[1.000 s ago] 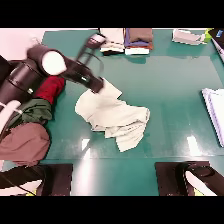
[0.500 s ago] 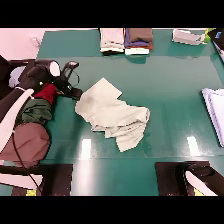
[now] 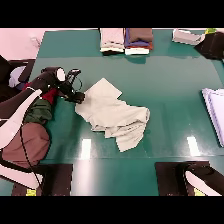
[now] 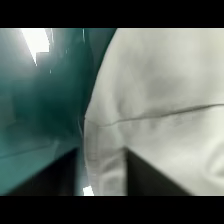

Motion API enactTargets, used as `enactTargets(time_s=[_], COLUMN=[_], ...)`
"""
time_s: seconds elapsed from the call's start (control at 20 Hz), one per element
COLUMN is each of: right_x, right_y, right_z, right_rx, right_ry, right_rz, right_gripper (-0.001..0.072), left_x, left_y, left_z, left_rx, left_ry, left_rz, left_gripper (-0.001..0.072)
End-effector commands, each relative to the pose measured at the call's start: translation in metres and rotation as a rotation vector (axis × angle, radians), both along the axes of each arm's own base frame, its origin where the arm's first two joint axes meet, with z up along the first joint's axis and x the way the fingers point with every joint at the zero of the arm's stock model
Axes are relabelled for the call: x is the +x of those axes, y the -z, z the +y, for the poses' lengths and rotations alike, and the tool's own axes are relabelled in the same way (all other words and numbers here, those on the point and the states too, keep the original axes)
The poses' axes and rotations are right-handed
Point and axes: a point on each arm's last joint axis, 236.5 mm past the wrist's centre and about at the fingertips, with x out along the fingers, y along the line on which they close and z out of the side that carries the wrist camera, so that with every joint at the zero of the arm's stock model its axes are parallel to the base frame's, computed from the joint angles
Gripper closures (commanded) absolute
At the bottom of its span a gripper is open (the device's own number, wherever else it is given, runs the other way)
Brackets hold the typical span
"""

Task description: Fold the shirts.

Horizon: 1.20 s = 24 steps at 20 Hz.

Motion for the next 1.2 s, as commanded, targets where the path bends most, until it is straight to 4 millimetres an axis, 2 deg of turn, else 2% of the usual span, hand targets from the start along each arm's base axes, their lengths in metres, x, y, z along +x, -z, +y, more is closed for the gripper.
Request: enactTargets(time_s=[0.0, 0.1, 0.2, 0.3, 0.35, 0.4, 0.45, 0.55, 0.65, 0.8, 1.0, 1.15], right_x=[0.0, -0.008, -0.031, -0.066, -0.083, -0.101, -0.119, -0.143, -0.154, -0.168, -0.159, -0.155], right_y=[0.031, 0.06, 0.114, 0.179, 0.208, 0.235, 0.26, 0.296, 0.322, 0.345, 0.364, 0.375], right_z=[0.001, 0.0, -0.002, -0.003, 0.001, 0.008, 0.02, 0.043, 0.058, 0.081, 0.119, 0.136], right_rx=[-0.019, -0.027, -0.043, -0.033, -0.018, 0.013, 0.062, 0.127, 0.134, 0.106, 0.053, 0.014], right_ry=[-0.012, -0.013, -0.018, 0.001, -0.008, -0.021, -0.039, -0.062, -0.042, -0.06, -0.13, -0.164], right_rz=[0.117, 0.191, 0.34, 0.526, 0.609, 0.693, 0.776, 0.854, 0.877, 0.927, 0.939, 0.97], right_gripper=[0.0689, 0.0689, 0.0689, 0.0684, 0.0563, 0.0317, 0.0273, 0.0275, 0.0283, 0.0283, 0.0283, 0.0283], left_x=[0.008, 0.016, 0.029, 0.041, 0.044, 0.047, 0.048, 0.047, 0.047, 0.047, 0.042, 0.04], left_y=[0.0, -0.009, -0.028, -0.047, -0.054, -0.058, -0.059, -0.059, -0.059, -0.059, -0.057, -0.057], left_z=[-0.003, -0.003, -0.005, -0.009, -0.01, -0.011, -0.011, -0.011, -0.011, -0.011, -0.01, -0.009], left_rx=[-0.01, -0.006, -0.013, -0.025, -0.03, -0.034, -0.035, -0.035, -0.035, -0.036, -0.03, -0.028], left_ry=[0.024, 0.03, 0.034, 0.034, 0.033, 0.032, 0.032, 0.032, 0.032, 0.032, 0.036, 0.038], left_rz=[-0.037, -0.063, -0.105, -0.153, -0.172, -0.183, -0.186, -0.184, -0.184, -0.182, -0.161, -0.152], left_gripper=[0.0682, 0.0683, 0.0683, 0.0683, 0.0683, 0.0683, 0.0682, 0.0683, 0.0683, 0.0682, 0.0683, 0.0683])
